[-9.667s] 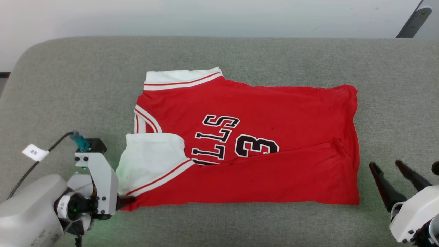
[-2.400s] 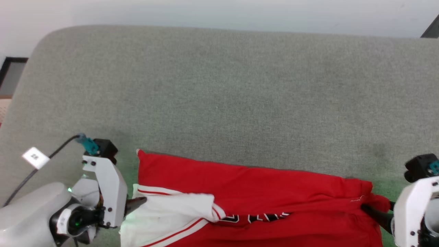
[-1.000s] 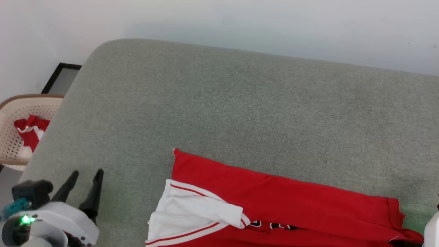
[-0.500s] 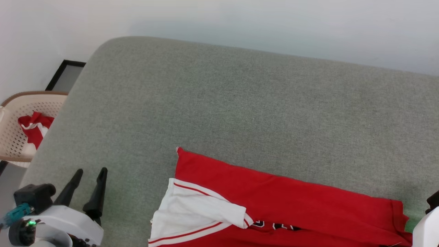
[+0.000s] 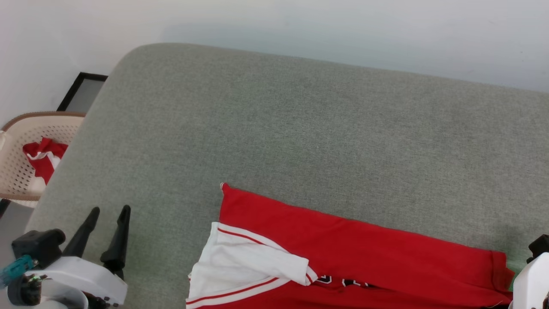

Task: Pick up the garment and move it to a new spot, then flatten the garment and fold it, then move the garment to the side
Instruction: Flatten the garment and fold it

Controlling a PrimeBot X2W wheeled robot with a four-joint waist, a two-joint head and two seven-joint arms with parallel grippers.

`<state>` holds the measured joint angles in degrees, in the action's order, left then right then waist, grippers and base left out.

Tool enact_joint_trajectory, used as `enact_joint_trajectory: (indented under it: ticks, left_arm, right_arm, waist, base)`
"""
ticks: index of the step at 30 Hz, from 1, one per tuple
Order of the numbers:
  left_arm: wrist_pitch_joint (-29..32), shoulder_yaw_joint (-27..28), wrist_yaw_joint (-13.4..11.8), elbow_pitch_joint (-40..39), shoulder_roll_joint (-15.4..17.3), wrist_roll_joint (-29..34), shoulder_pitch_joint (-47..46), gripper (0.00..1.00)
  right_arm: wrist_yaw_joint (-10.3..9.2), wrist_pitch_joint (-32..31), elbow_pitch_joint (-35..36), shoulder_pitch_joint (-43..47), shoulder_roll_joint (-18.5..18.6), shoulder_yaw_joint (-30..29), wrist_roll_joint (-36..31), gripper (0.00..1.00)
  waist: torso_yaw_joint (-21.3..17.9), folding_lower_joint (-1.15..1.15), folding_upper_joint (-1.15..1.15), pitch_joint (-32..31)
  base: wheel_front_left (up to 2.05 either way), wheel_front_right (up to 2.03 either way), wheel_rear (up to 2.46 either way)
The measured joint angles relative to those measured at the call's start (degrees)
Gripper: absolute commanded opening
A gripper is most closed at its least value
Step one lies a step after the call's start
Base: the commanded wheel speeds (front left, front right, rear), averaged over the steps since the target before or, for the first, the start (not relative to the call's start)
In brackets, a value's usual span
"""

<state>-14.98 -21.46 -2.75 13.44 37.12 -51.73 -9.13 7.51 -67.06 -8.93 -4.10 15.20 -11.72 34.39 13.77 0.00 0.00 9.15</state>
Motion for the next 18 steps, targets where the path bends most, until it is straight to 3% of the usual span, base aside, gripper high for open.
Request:
enact_joint_trajectory:
  ticks: [13,18]
  left_arm:
    - [-0.01,2.82,1.0,-0.49,-0.74,2.47,1.38,1.0]
    - [0.0,3.31,1.09,-1.05,-0.55,2.99,2.14,1.0]
  right_arm:
    - [0.02,0.85,2.25,-1.21,-0.04,-1.21,1.82,0.0]
    - [0.02,1.0,3.38,-1.22,1.7,-4.16,2.19,0.0]
  waist:
    - [-1.56,0.0,0.0,-1.02]
    - [-2.42,0.0,0.0,-1.78]
  base:
    - [0.0,0.0,0.0]
    - [0.0,0.0,0.0]
